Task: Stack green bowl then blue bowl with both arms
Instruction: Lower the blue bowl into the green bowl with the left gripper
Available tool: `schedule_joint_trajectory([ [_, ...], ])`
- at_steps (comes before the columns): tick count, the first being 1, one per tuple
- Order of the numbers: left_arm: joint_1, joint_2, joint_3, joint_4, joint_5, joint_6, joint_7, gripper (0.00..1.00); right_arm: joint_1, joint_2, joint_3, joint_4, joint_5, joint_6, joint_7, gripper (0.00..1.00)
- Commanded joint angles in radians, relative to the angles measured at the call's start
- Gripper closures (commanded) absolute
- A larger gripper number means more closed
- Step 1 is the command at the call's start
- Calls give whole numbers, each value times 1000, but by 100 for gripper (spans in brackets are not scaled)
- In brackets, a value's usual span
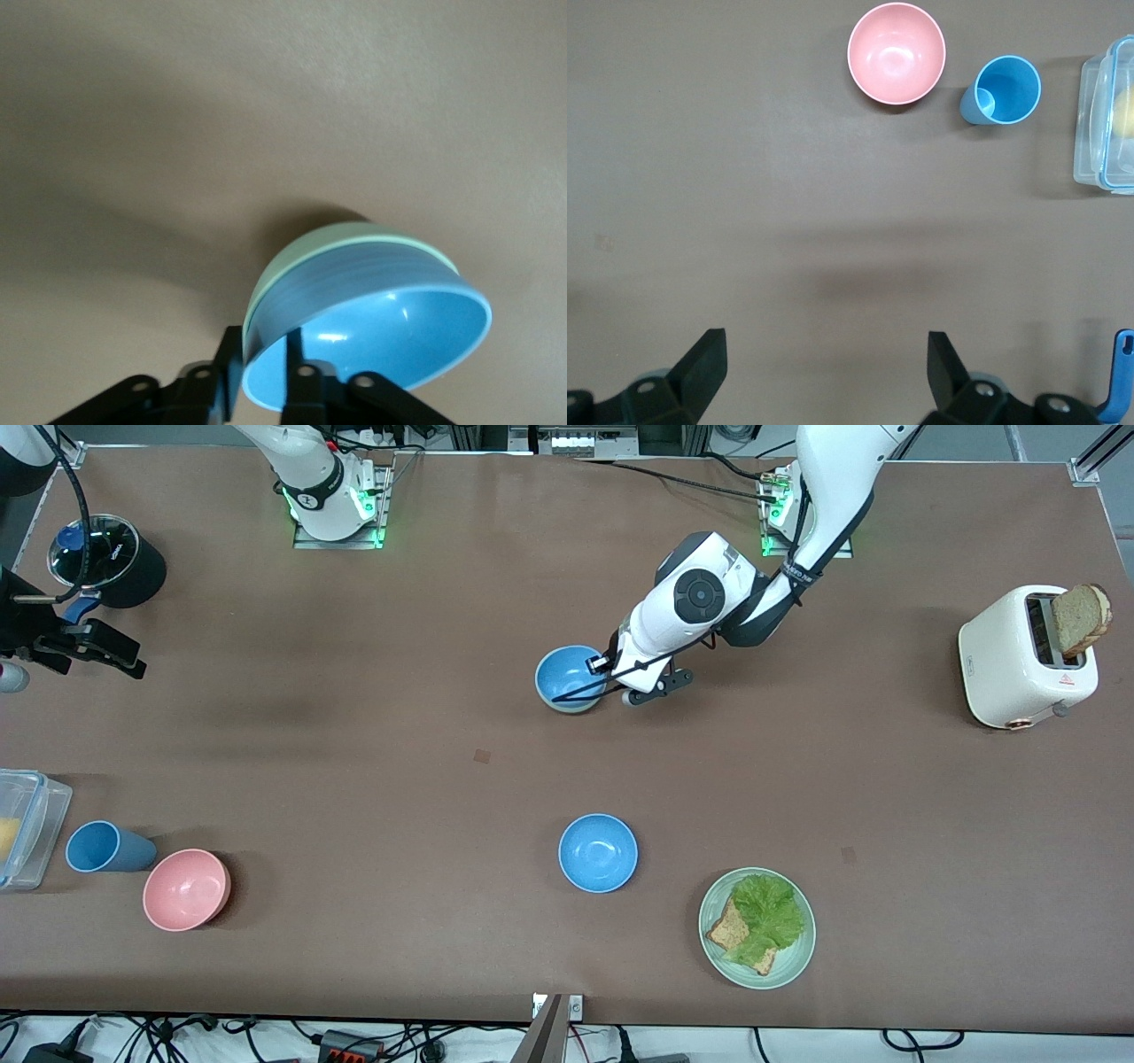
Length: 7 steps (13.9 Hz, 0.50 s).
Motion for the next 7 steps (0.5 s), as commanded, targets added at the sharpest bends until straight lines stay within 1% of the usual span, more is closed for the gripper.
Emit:
schedule_joint_trajectory([
  [1,1,-9,2,10,18,0,-43,66,5,-1,3,4,-11,3,0,0],
  [4,6,-28,1,13,18,-21,-44,66,5,-1,3,4,-11,3,0,0],
  [7,33,-52,-2,66,18,-131,-43,65,3,0,3,4,-11,3,0,0],
])
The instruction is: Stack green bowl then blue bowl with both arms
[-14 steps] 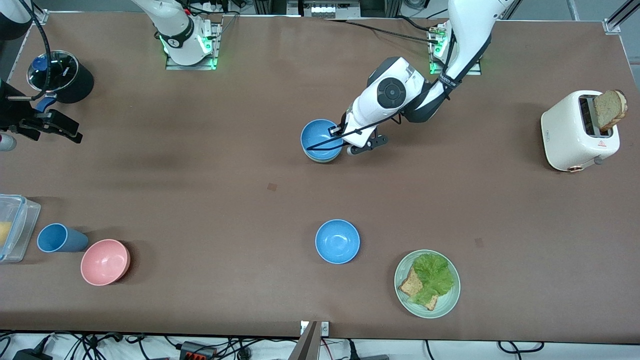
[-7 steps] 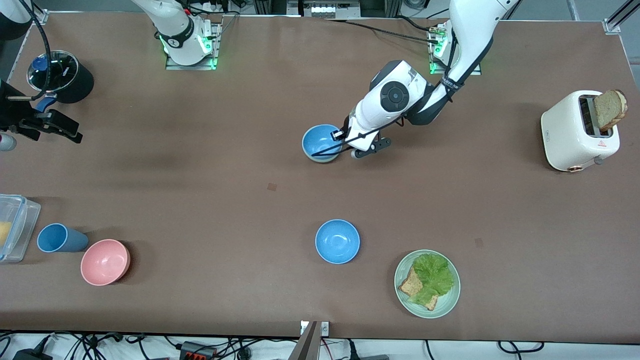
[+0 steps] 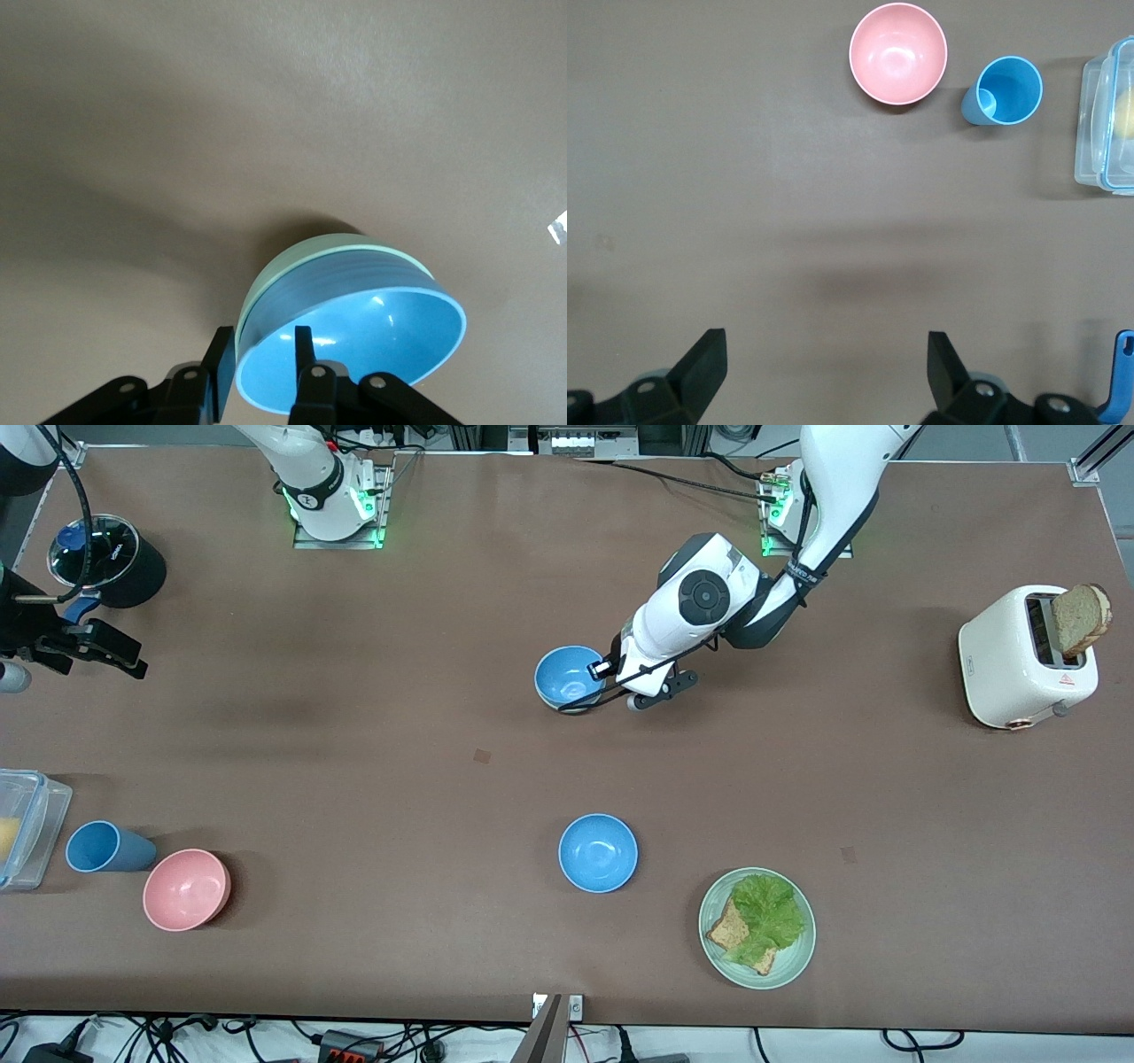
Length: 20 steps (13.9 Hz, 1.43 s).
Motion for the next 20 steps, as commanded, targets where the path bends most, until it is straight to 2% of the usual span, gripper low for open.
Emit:
schedule_joint_trajectory([
  [1,22,-48,-3,53,18,-128,-19,65,1,2,2,4,-11,1,0,0],
  [4,72,-78,-9,119,18,-263,-2,64,1,3,2,4,-11,1,0,0],
  [7,135,-82,-12,250,17,-461,47,66,3,3,2,4,-11,3,0,0],
  [10,190,-82,-14,376,15,-599,110,63,3,5,2,4,-11,4,0,0],
  [12,206,-74,-7,480,17,-714,217,52,1,5,2,4,-8,9,0,0],
  [15,281,-72,-3,589,18,-886,369,0,1,3,2,5,-7,8,3,0],
  [16,302,-69,-1,613,20,-929,430,0,1,3,2,5,-11,8,3,0],
  [18,322,-63,11,617,43,-934,541,0,1,3,2,5,-11,8,8,0],
  [20,330,-62,16,651,150,-940,585,0,0,0,1,10,-7,3,3,0],
])
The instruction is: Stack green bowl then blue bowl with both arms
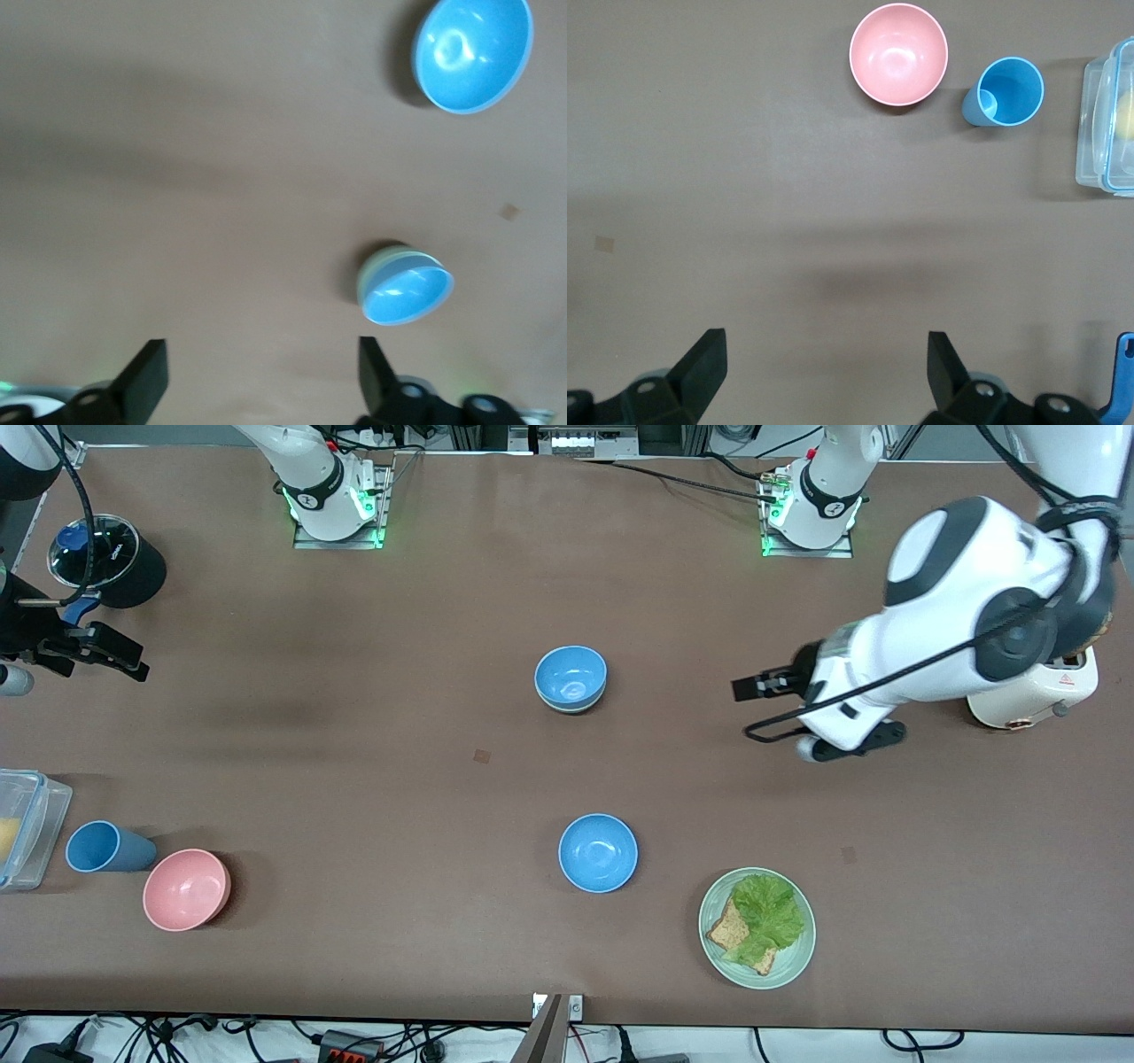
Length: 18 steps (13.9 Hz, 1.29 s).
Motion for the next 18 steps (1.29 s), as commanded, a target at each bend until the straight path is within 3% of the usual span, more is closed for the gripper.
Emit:
schedule_joint_trajectory([
  [1,-4,22,-1,61,97,-26,71,0,0,-9,1,10,-7,-11,-2,0],
  [5,6,-7,25,64,106,-20,98,0,1,-13,1,10,-7,-35,-2,0],
  [7,-35,-79,117,49,104,-16,107,0,1,-15,1,10,-7,-43,-3,0],
  [10,-159,-111,281,42,106,-8,211,0,1,-16,1,10,-10,-44,-5,0],
  [14,-163,-250,374,-164,80,203,222,0,1,-16,2,10,-11,-40,-5,0],
  [16,-166,-300,399,-191,78,196,220,0,1,-19,1,10,-11,-43,-5,0],
  [18,-169,-350,399,-188,75,100,230,0,1,-32,1,10,-11,-46,-5,0],
])
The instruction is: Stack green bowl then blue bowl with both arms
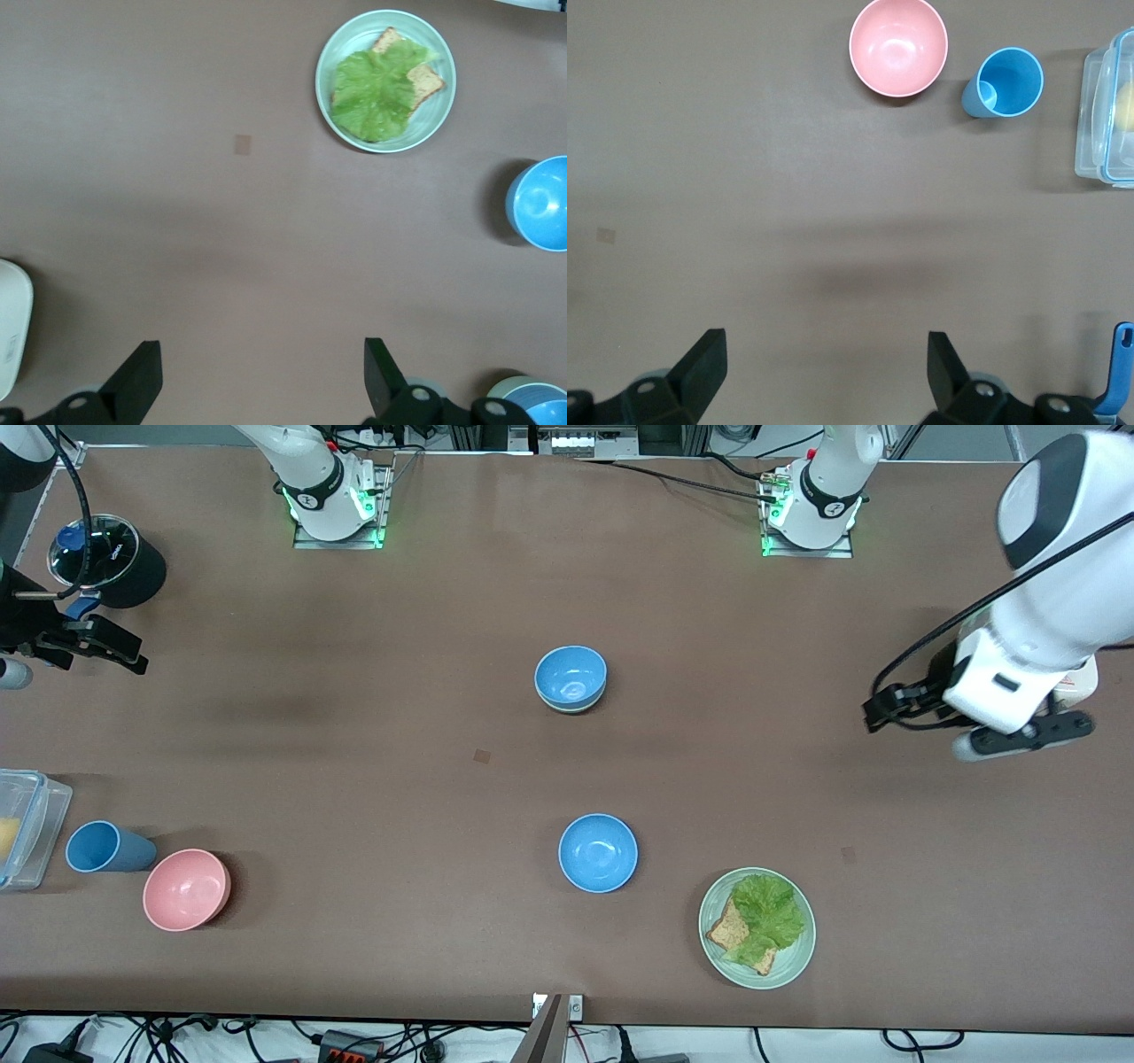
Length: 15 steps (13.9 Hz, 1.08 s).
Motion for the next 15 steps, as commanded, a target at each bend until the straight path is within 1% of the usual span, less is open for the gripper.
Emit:
schedule_joint_trajectory([
  [1,-19,-106,11,-53,-12,-84,26,0,1,-24,1,5,-11,-21,-4,0],
  [3,-23,-107,14,-53,-12,-90,39,0,1,-26,1,4,-13,-21,-21,0],
  [5,-23,-106,28,-62,-11,-14,92,0,1,-24,1,5,-2,-16,-29,0],
  [7,-25,-112,57,-59,-11,-4,214,0,1,-23,1,5,0,-14,-23,0],
  [9,-25,-124,63,-62,-12,-15,293,0,1,-23,1,5,-5,-14,-18,0],
  [10,-25,-124,68,-58,-15,-21,296,0,1,-23,1,5,-8,-16,-18,0],
  [12,-25,-127,112,-67,-84,-23,304,0,1,-23,1,5,-8,-20,-20,0],
  [15,-28,-129,118,-64,-85,-47,303,0,1,-23,1,5,-3,-22,-20,0],
])
